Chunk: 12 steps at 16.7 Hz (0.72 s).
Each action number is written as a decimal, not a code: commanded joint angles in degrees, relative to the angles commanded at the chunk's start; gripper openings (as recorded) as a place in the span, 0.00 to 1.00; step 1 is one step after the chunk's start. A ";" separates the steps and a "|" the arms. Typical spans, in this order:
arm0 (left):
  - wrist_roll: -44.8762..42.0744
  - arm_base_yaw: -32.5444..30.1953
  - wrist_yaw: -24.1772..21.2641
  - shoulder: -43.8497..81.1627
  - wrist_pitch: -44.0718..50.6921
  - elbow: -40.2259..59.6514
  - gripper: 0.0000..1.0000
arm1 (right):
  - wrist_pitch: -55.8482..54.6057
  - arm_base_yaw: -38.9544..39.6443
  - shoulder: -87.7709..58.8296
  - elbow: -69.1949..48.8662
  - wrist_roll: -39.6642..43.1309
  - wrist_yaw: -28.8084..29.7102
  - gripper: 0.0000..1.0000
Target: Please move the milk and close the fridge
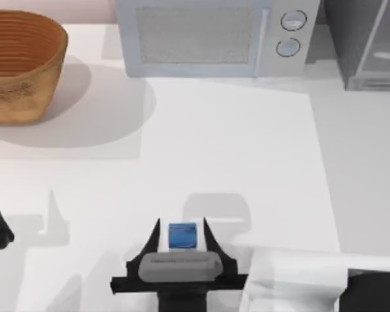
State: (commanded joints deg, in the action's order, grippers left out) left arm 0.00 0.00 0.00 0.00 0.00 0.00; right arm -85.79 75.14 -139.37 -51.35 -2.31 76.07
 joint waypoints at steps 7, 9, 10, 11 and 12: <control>0.00 0.00 0.00 0.00 0.00 0.00 1.00 | 0.00 0.00 0.00 0.00 0.00 0.00 0.00; 0.00 0.00 0.00 0.00 0.00 0.00 1.00 | 0.00 0.00 0.00 0.00 0.00 0.00 0.00; 0.00 0.00 0.00 0.00 0.00 0.00 1.00 | 0.00 0.00 0.00 0.00 0.00 0.00 0.00; 0.00 0.00 0.00 0.00 0.00 0.00 1.00 | 0.00 0.00 0.00 0.00 0.00 0.00 0.00; 0.00 0.00 0.00 0.00 0.00 0.00 1.00 | 0.00 0.00 0.00 0.00 0.00 0.00 0.00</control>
State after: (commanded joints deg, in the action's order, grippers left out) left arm 0.00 0.00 0.00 0.00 0.00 0.00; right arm -85.79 75.14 -139.37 -51.35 -2.31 76.07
